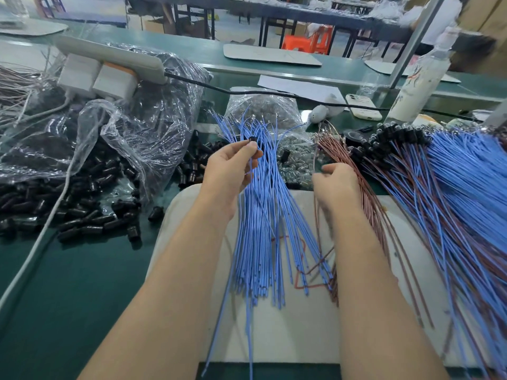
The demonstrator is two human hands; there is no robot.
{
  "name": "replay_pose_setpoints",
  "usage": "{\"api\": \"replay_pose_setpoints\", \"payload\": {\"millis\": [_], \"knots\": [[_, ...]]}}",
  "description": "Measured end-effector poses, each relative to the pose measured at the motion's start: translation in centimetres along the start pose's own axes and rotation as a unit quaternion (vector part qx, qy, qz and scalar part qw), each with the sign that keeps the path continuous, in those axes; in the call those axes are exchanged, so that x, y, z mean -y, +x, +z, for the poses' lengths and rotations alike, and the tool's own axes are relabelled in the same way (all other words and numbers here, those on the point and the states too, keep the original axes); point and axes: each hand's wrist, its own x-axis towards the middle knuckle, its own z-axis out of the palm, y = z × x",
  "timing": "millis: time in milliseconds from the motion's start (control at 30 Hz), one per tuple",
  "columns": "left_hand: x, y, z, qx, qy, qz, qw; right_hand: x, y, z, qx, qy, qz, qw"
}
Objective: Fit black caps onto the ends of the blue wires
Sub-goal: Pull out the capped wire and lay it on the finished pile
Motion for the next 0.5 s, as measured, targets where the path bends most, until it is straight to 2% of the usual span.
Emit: {"api": "replay_pose_setpoints", "payload": {"millis": [67,133,200,267,367,433,500], "knots": [[0.0,0.0,0.1,0.030,0.001,-0.006,1.000,0.6,-0.3,-0.4,0.052,0.192,0.029,0.980],[0.0,-0.2,0.3,0.072,0.002,-0.016,0.997,1.5,-0.7,-0.6,0.112,0.354,0.027,0.928],[0.0,-0.3,0.4,0.123,0.012,-0.026,0.992,2.2,-1.2,-0.6,0.140,0.453,-0.009,0.880],[0.1,-0.5,0.5,0.178,0.025,-0.038,0.983,2.6,-1.6,-0.6,0.125,0.495,-0.052,0.858],[0.3,-0.9,0.6,0.245,0.026,-0.063,0.967,2.5,-1.9,-0.7,0.046,0.513,-0.097,0.852],[0.3,-1.1,0.6,0.263,0.056,-0.060,0.961,2.4,-1.8,-1.1,0.000,0.544,-0.100,0.833],[0.4,-1.1,0.6,0.249,0.091,-0.037,0.963,2.3,-1.7,-1.3,-0.021,0.574,-0.098,0.813]]}}
